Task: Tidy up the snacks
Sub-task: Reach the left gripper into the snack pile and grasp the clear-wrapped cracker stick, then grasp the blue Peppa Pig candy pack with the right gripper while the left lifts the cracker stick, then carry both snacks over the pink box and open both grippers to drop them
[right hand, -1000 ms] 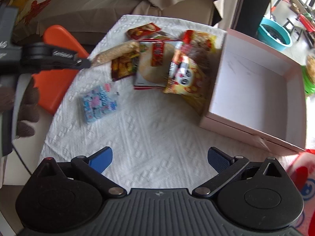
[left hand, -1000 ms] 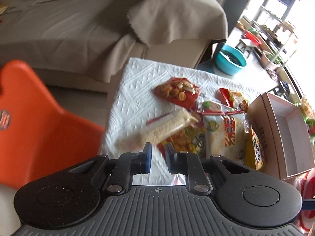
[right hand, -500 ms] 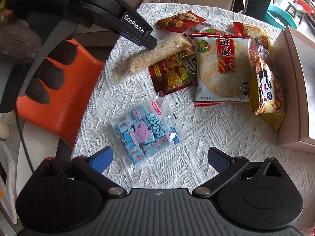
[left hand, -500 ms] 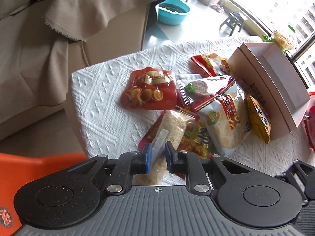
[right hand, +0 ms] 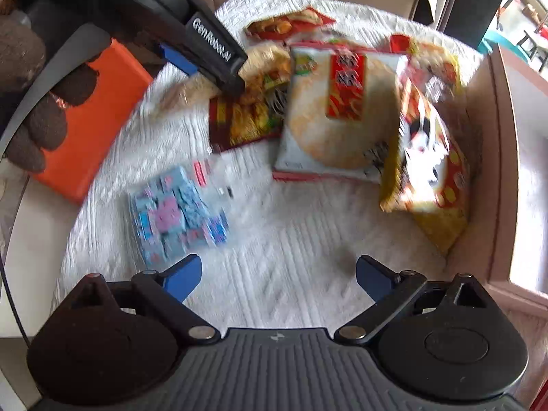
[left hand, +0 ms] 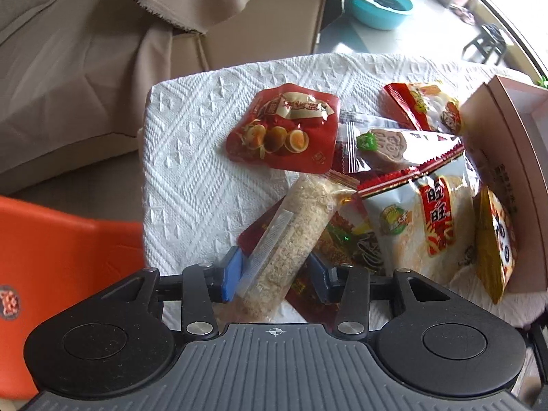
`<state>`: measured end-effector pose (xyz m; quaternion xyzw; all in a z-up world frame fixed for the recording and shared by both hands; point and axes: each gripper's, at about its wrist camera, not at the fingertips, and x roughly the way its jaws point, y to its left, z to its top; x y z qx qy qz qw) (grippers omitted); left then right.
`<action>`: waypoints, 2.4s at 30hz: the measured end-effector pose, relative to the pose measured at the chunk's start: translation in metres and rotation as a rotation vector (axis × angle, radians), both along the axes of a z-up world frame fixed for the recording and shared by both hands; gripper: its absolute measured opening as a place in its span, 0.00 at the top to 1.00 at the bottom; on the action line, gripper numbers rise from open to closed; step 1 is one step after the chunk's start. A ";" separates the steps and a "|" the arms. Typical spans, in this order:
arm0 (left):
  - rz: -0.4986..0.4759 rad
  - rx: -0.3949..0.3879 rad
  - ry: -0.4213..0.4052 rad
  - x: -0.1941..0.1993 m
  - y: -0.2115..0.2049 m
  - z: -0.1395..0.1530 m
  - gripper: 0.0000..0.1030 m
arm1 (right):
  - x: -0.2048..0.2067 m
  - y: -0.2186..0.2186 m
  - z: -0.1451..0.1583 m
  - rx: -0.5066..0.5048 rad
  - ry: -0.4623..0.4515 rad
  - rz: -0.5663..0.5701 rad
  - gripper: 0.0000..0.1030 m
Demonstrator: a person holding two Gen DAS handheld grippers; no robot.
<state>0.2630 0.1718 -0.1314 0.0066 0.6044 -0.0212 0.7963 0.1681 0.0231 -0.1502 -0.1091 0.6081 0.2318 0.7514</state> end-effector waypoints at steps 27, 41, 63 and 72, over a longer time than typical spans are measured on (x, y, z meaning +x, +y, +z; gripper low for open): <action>0.848 -0.198 0.046 -0.286 -0.020 0.001 0.65 | -0.051 -0.014 -0.011 -0.077 -0.095 0.375 0.00; 0.816 -0.192 0.036 -0.278 -0.023 0.002 0.57 | -0.016 0.124 -0.006 -0.016 -0.103 0.463 0.16; 0.494 -0.081 0.084 -0.266 -0.046 0.002 0.67 | -0.104 -0.112 -0.001 -0.015 -0.116 0.150 0.02; 0.448 -0.124 0.089 -0.277 -0.041 0.011 0.67 | -0.091 -0.095 0.007 0.167 0.081 -0.245 0.05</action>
